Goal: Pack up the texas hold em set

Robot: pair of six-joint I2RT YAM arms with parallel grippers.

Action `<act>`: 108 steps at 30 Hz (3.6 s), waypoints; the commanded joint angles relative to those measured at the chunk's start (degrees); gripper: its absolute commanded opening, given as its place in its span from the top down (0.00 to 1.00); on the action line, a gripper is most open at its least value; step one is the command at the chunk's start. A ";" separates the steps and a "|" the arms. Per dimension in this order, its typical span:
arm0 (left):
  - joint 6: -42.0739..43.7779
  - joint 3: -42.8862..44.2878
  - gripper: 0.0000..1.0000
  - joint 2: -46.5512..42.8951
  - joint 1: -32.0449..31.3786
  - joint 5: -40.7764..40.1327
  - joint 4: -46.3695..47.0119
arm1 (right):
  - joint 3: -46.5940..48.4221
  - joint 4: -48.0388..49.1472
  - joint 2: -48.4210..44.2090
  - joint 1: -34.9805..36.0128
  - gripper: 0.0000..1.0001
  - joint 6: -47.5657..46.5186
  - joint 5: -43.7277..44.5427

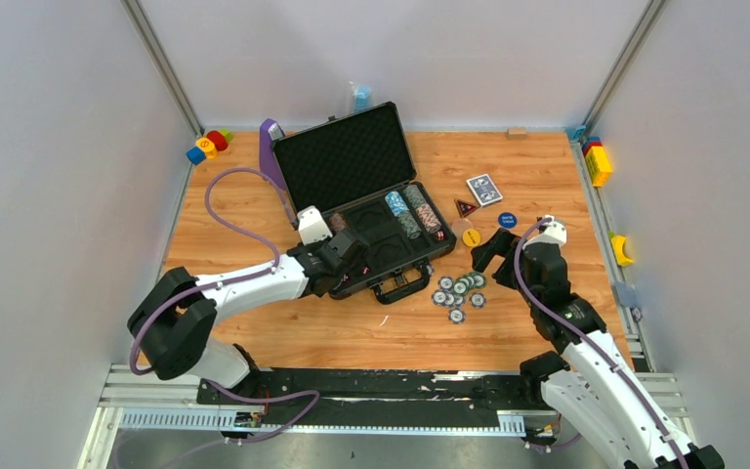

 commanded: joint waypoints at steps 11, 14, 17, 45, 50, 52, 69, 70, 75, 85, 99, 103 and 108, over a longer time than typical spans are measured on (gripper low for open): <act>-1.18 4.99 0.14 -1.00 0.52 0.74 -5.05 | -0.61 2.02 -2.88 0.05 0.00 0.08 -1.00; 1.88 5.39 0.09 -3.65 0.87 1.32 -5.40 | -0.63 1.96 -2.79 0.05 0.00 0.02 -1.01; 7.17 5.24 0.09 -6.16 1.51 2.77 -4.63 | -0.62 1.97 -2.72 0.09 0.00 -0.05 -1.06; 38.91 1.20 0.49 -8.45 2.02 30.68 0.18 | -0.97 3.00 -0.95 0.04 0.00 2.44 -1.69; 38.21 1.52 0.49 -5.97 2.09 27.79 1.63 | -1.21 2.96 -0.96 0.05 0.00 2.46 -1.24; 38.14 1.72 0.49 -5.86 2.27 25.86 1.43 | -1.19 2.97 -0.80 0.05 0.00 2.41 -1.11; 43.06 -0.39 0.49 -12.83 6.48 27.98 1.73 | -0.35 3.71 2.94 0.08 0.00 2.45 -4.15; 43.73 -0.76 0.46 -15.20 6.50 30.00 1.42 | -0.32 3.90 3.23 0.04 0.00 2.31 -5.02; 43.24 -2.39 0.38 -22.91 6.50 31.87 -1.58 | -0.11 5.10 5.61 0.11 0.00 3.61 -11.44; 30.73 -11.56 0.28 -27.84 8.34 25.90 -1.43 | 0.78 4.49 13.32 0.04 0.05 6.23 -13.76; 27.14 -18.27 0.34 -24.66 10.69 34.02 7.87 | 3.93 4.80 17.84 0.08 0.08 0.30 -14.83; 25.87 -19.26 0.35 -22.40 10.79 33.50 10.84 | 3.79 5.01 18.91 0.08 0.08 0.46 -15.99; 24.29 -20.38 0.40 -20.06 11.51 32.02 12.80 | 3.52 5.05 18.91 0.11 0.07 -0.10 -16.56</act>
